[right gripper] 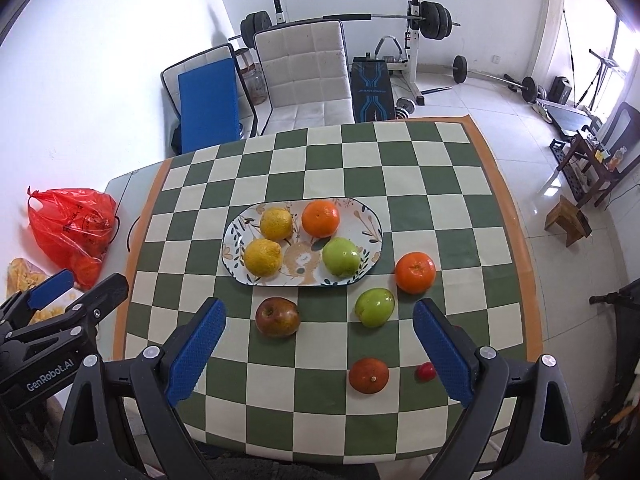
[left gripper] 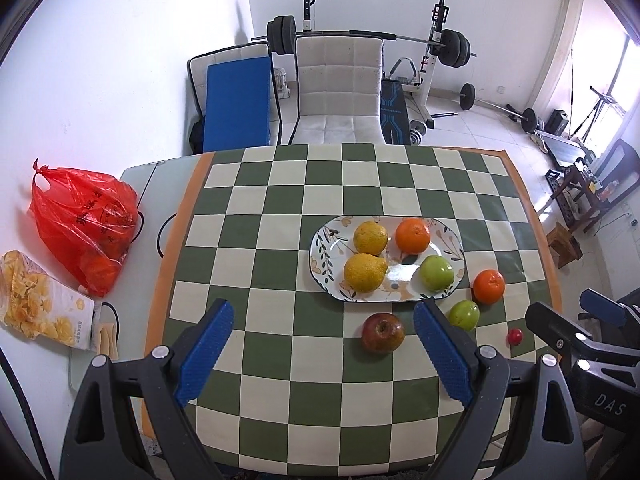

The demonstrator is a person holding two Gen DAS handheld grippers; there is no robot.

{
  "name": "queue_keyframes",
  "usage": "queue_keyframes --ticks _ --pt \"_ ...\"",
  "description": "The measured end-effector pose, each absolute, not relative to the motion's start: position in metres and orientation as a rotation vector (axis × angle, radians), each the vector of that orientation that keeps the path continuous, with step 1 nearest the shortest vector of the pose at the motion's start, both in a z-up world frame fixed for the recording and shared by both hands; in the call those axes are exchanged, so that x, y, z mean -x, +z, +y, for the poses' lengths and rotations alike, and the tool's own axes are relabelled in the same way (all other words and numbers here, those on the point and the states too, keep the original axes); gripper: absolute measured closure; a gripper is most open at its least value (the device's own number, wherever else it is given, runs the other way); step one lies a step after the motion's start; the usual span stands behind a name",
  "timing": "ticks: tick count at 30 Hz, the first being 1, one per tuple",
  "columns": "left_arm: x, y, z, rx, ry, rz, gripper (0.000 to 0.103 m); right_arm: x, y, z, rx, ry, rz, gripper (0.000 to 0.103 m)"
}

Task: Organize fruits
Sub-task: 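Lift both open tools back from the plate, then grasp the dark orange with the right tool while the left grasps the red apple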

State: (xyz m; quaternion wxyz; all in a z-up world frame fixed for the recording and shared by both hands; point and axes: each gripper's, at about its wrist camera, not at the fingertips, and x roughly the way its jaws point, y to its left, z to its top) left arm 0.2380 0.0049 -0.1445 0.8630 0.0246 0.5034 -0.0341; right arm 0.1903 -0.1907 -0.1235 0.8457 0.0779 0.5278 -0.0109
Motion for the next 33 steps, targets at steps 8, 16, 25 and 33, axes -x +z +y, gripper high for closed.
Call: queue_keyframes --ticks 8,16,25,33 --pt "-0.265 -0.171 -0.005 -0.071 -0.068 1.104 0.000 -0.209 -0.141 -0.198 -0.200 -0.026 1.126 0.003" --pt "-0.298 -0.262 -0.029 -0.095 -0.085 1.364 0.000 -0.231 -0.254 -0.238 -0.312 -0.052 1.385 0.003" --pt "-0.313 -0.358 -0.068 -0.120 -0.167 1.642 0.000 -0.206 -0.362 -0.258 -0.449 -0.076 1.609 0.003" --pt "-0.313 -0.395 -0.090 -0.157 -0.234 1.707 0.027 -0.193 -0.392 -0.258 -0.528 -0.064 1.659 0.018"
